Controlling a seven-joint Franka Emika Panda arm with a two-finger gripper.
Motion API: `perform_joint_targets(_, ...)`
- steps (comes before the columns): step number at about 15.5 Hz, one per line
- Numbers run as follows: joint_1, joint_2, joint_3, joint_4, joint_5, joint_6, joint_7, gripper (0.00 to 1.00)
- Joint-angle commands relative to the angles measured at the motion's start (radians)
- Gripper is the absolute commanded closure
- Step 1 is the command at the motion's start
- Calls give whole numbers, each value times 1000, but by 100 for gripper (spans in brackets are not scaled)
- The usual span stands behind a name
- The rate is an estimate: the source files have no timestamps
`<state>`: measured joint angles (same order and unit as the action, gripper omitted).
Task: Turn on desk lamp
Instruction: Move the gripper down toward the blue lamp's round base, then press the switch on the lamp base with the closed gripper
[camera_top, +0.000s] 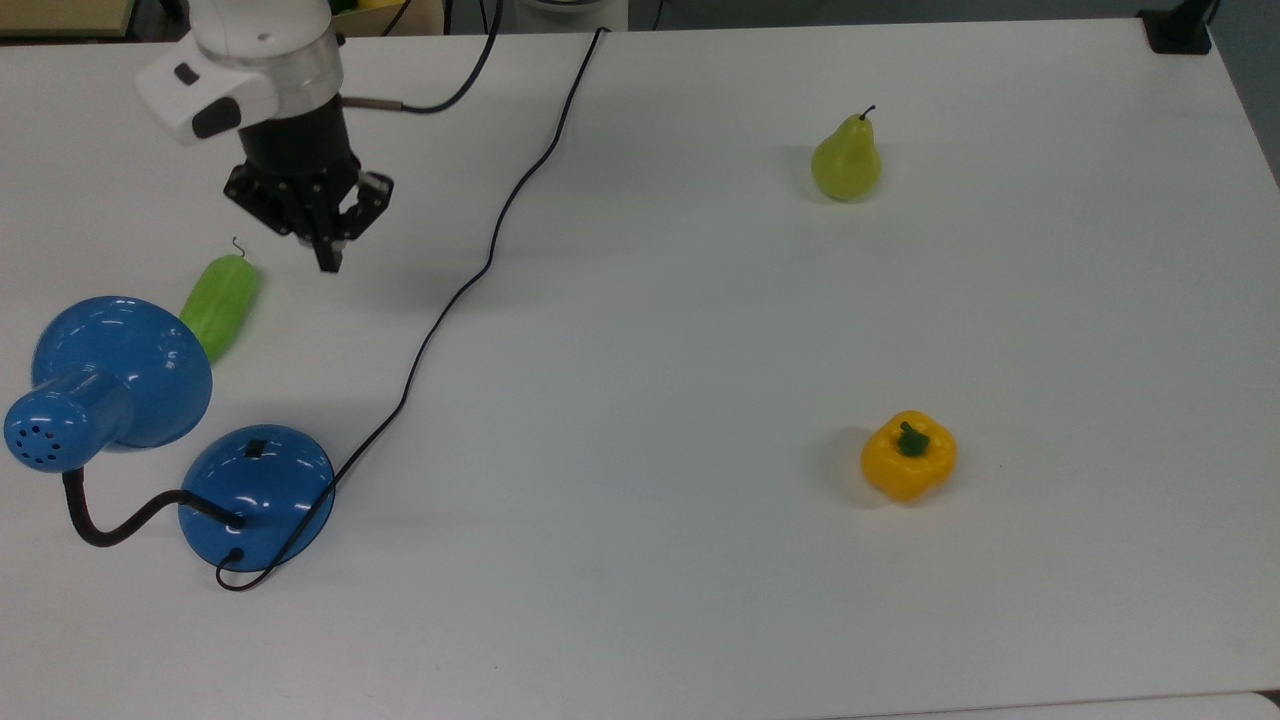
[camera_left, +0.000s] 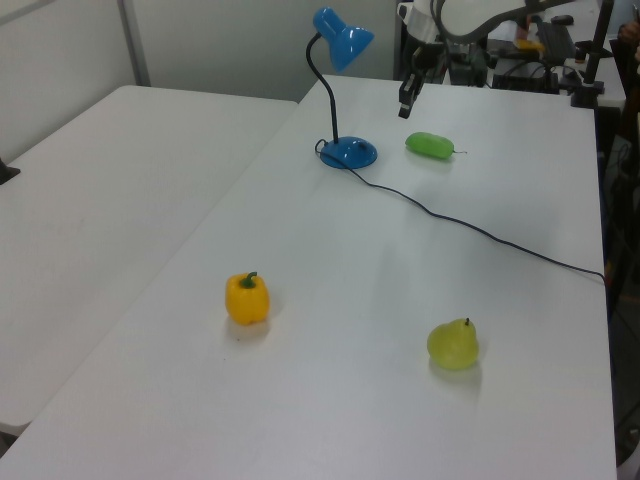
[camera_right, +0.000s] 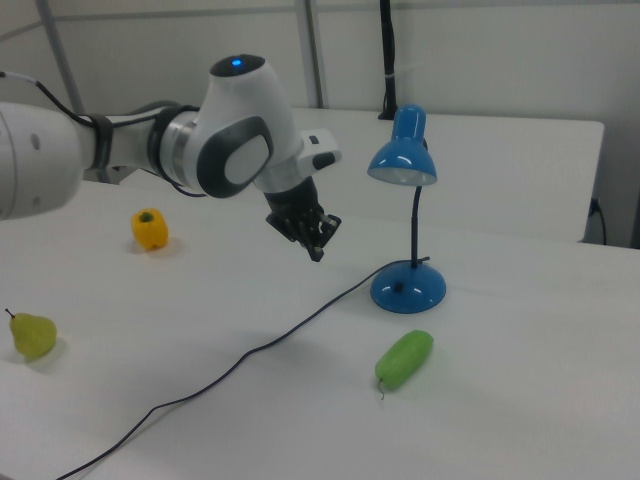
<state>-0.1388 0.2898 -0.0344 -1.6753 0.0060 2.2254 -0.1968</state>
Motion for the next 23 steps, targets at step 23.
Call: perform_joint_targets(23,-58,404,-7,235,-14,433,-81,100)
